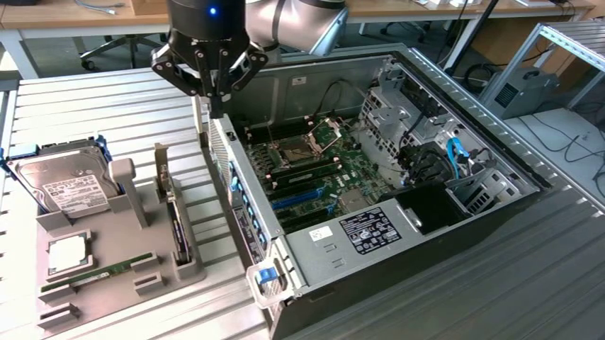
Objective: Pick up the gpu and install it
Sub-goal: 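Reach for the gpu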
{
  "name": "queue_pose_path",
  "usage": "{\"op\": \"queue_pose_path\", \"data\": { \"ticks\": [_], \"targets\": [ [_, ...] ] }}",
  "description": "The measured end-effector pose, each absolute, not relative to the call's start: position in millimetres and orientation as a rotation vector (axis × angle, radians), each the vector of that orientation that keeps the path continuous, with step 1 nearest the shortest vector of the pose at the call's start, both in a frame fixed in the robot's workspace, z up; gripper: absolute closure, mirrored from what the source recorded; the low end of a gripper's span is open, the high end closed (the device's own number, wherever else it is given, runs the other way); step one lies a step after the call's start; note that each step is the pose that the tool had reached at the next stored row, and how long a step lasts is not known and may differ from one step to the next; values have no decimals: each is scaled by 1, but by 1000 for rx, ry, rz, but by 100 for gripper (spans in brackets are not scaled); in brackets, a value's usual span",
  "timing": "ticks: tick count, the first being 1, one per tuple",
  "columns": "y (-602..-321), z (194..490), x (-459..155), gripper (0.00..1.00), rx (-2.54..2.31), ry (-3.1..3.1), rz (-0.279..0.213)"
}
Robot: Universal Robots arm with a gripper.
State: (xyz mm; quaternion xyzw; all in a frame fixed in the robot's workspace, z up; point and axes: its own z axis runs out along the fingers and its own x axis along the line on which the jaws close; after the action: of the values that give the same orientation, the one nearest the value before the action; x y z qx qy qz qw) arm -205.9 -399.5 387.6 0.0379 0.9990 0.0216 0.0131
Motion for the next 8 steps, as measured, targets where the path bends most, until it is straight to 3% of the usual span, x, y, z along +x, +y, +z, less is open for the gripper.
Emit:
{"op": "queue_pose_path", "data": {
  "ticks": [8],
  "targets": [
    [-400, 387, -208, 89, 118, 3112, 67]
  ]
}}
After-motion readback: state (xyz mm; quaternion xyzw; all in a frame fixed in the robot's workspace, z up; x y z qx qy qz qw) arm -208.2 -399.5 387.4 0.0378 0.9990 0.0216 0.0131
